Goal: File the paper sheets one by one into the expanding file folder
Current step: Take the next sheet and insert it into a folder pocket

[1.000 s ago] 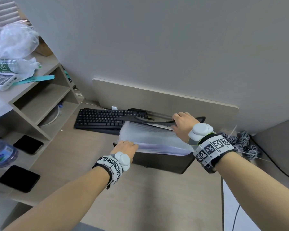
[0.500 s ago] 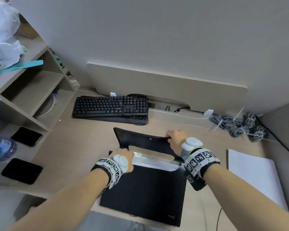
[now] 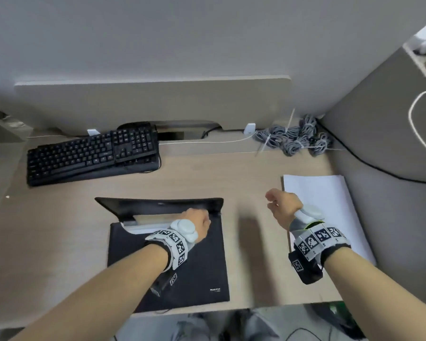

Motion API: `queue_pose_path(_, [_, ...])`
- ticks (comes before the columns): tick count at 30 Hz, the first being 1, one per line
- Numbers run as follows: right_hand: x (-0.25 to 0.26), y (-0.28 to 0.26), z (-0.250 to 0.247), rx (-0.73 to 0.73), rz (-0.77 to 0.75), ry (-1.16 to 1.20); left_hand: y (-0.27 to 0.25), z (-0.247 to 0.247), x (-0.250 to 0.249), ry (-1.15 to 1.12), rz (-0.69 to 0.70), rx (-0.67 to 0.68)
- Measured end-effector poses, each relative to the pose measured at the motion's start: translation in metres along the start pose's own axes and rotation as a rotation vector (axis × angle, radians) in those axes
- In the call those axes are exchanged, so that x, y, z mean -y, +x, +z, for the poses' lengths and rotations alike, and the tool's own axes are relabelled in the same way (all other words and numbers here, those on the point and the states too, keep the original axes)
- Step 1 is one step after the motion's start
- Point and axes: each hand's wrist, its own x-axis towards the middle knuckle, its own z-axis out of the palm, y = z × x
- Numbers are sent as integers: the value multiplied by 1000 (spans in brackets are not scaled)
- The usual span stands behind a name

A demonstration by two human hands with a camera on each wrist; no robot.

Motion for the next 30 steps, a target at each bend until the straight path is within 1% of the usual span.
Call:
queue_pose_path(3, [-62,-7,-15,-6,70,37,17,14,-54,-11,20,3])
queue_pose_path(6, [-124,-15,-29,39,141,42,37,34,-109,-41,-10,4])
queue_pose_path(8, [-169,-17,-37,58,203,62,56,53,-147,-35,-51,43])
queue_pose_path(10, [-189,-16,-37,63,240,97,64,59,-165,-72,-85,67])
queue_pose_path(11, [-207,-16,-38,57,258,122,74,67,-180,-91,-99,78])
queue_pose_path(16, [-268,-10,-24,71,300,142,105,93,-233,-171,-258,170])
queue_pose_path(17, [-270,-10,-20,76,301,151,109,99,-231,-201,-272,162])
queue_pose_path(20, [-271,-7,-13,102,284,139,114,111,-228,-231,-375,147])
queue_pose_path(23, [-268,-2,-5,85,243,128,119,118,-231,-436,-395,173])
queue_pose_path(25, [-264,-1,-4,99,221,143,125,123,-227,-536,-432,195])
queue_pose_path(28, [-263,1,-4,106,227,214,148,139,-208,-597,-442,229])
queue_pose_path(30, [-266,1,-5,42,244,258,171,167,-175,-586,-468,196])
